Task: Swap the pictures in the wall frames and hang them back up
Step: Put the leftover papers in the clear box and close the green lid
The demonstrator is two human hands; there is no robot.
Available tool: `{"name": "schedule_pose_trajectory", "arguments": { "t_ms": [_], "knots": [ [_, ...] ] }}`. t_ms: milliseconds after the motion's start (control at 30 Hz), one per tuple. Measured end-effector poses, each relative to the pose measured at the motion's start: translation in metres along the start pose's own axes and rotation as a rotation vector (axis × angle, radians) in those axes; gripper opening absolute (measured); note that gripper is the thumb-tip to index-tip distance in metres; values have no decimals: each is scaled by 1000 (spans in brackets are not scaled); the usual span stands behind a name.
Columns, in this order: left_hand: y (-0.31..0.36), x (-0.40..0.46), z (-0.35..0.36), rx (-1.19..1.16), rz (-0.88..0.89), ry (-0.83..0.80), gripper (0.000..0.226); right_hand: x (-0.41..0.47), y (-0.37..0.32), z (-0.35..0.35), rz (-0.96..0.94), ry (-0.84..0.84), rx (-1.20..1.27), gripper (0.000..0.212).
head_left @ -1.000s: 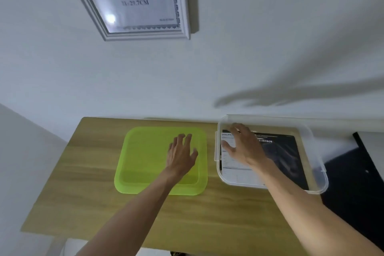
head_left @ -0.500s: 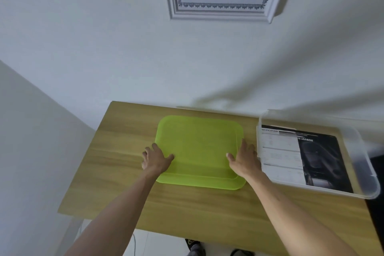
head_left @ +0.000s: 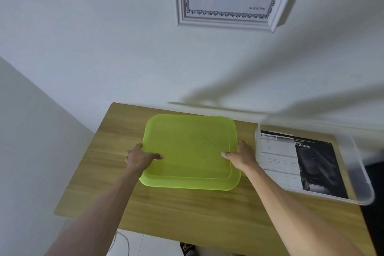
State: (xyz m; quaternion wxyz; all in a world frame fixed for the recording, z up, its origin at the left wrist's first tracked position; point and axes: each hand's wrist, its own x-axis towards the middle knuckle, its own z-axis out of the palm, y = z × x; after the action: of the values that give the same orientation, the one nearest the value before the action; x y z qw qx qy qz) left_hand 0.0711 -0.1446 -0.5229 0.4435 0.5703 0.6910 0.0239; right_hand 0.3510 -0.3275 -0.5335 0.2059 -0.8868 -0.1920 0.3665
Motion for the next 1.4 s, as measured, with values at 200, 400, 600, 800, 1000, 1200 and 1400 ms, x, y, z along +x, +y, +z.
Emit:
{"name": "schedule_pose_trajectory", "arguments": {
  "t_ms": [200, 400, 600, 800, 1000, 1200, 1400],
  "knots": [
    [21, -8, 28, -74, 79, 12, 111, 0, 14, -61, -9, 75, 68, 91],
    [84, -91, 103, -119, 176, -37, 102, -7, 83, -149, 18, 172, 81, 77],
    [132, -151, 194, 19, 265, -93, 89, -16, 169, -223, 116, 209, 108, 71],
    [165, -185, 265, 54, 283, -139, 69, -8, 235, -277, 158, 238, 129, 49],
    [186, -192, 295, 75, 235, -103, 75, 13, 255, -295, 153, 214, 102, 39],
    [188, -193, 300, 138, 229, -65, 69, 29, 255, -296, 129, 156, 21, 37],
    [187, -189, 293, 191, 203, -41, 59, 57, 268, -292, 144, 99, -64, 57]
  ]
}}
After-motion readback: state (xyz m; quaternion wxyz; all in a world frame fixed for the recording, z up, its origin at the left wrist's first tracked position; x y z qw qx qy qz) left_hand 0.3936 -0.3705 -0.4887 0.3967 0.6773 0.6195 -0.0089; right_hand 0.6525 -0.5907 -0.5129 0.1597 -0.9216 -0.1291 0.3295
